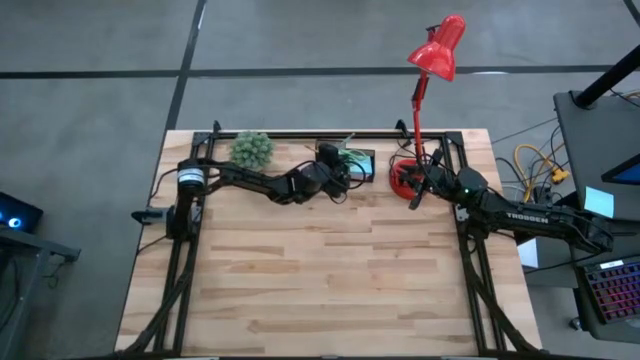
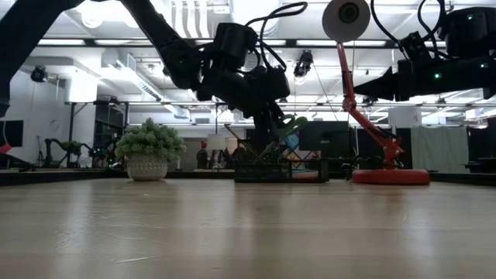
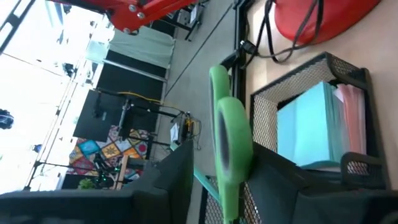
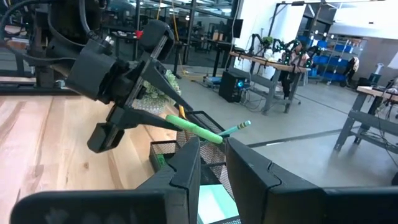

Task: Pick and place office supplies into organizer
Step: Put the green scissors into the desk organizer

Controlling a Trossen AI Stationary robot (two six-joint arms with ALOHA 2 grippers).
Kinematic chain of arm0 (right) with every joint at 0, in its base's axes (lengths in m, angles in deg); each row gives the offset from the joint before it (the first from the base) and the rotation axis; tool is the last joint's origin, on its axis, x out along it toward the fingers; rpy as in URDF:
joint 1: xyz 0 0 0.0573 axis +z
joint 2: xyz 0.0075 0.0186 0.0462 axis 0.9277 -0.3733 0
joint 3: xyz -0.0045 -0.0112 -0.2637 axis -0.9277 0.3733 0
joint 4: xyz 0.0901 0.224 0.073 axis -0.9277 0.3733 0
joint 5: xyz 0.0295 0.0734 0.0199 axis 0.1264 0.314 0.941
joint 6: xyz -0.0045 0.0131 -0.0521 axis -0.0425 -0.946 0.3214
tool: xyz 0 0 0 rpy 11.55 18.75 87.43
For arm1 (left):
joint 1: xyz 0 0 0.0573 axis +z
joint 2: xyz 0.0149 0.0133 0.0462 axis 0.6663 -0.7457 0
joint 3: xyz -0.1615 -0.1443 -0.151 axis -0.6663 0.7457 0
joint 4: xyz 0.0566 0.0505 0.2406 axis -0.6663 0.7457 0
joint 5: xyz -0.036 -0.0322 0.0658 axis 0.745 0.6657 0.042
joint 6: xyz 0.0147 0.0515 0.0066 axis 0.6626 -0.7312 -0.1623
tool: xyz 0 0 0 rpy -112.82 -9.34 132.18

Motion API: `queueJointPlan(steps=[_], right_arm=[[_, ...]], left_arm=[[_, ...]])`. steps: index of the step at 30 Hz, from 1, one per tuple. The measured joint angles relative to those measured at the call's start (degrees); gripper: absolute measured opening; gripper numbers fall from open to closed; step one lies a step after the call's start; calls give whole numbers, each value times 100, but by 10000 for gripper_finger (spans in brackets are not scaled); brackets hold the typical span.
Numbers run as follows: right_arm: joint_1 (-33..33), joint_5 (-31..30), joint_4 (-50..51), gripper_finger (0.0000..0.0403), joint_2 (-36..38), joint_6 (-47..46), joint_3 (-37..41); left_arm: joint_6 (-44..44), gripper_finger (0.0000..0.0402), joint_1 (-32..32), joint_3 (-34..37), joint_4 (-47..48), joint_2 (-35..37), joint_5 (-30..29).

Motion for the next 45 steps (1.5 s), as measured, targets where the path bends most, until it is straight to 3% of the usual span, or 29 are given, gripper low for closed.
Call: queueJointPlan(steps=[11, 19, 32, 37, 45], right_arm=[[0, 2, -1, 68, 0, 10, 0], [0, 2, 0, 68, 0, 17, 0], [0, 2, -1, 68, 0, 33, 0], [0, 2, -4, 68, 0, 33, 0], [0, 2, -4, 68, 2, 33, 0]], left_arm=[[-38, 20, 0, -31, 113, 9, 61], [45, 18, 0, -177, 107, 14, 29], [1554, 20, 0, -153, 114, 515, 145], [2731, 21, 65, -101, 415, 774, 733], [2875, 22, 170, -92, 422, 796, 737]])
